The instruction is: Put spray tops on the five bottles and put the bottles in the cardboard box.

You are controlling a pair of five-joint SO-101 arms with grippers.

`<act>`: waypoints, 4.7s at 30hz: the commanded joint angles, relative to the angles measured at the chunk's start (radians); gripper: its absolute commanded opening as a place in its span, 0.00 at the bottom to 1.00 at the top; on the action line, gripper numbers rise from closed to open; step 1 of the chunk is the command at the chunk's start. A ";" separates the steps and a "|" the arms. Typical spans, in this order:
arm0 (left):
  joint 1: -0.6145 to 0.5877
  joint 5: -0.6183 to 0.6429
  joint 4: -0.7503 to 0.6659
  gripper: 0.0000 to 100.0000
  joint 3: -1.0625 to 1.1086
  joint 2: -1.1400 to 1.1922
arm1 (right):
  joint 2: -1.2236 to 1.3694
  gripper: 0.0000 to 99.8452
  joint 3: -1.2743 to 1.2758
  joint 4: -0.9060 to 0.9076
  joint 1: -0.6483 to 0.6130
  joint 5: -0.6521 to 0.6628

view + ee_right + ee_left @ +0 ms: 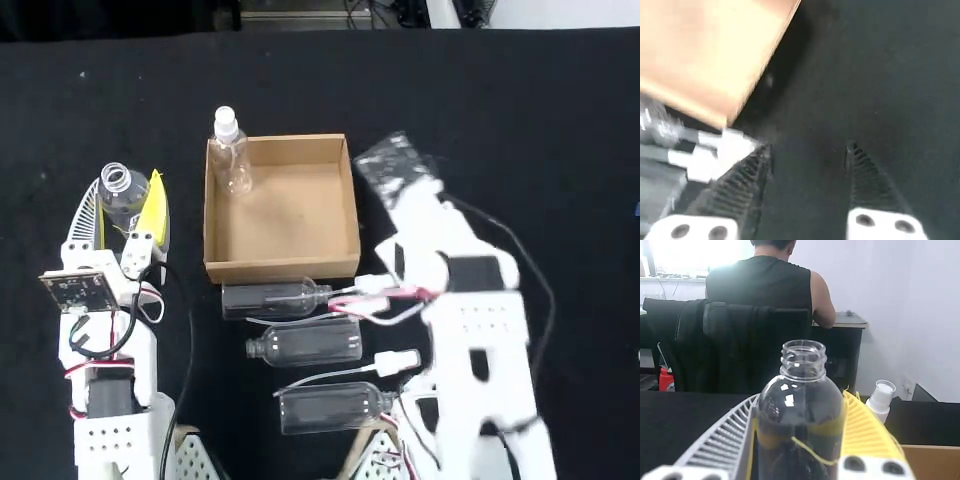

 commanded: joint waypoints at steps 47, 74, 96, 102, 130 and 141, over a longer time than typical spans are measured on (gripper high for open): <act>-0.012 0.006 0.005 0.03 0.024 -0.020 | 0.246 0.23 0.226 -0.193 -0.035 0.535; -0.013 0.006 0.005 0.03 0.024 -0.020 | 0.243 0.10 0.173 -0.094 0.002 0.710; -0.013 0.006 0.005 0.03 0.024 -0.020 | 0.252 0.10 -0.013 0.120 -0.126 0.321; -0.013 0.006 0.005 0.03 0.024 -0.020 | 0.252 0.19 0.125 0.005 -0.126 0.290; -0.013 0.006 0.005 0.03 0.024 -0.020 | 0.245 0.02 0.254 -0.196 -0.087 0.408; -0.013 0.006 0.005 0.03 0.024 -0.020 | 0.245 0.03 -0.041 0.267 0.040 0.569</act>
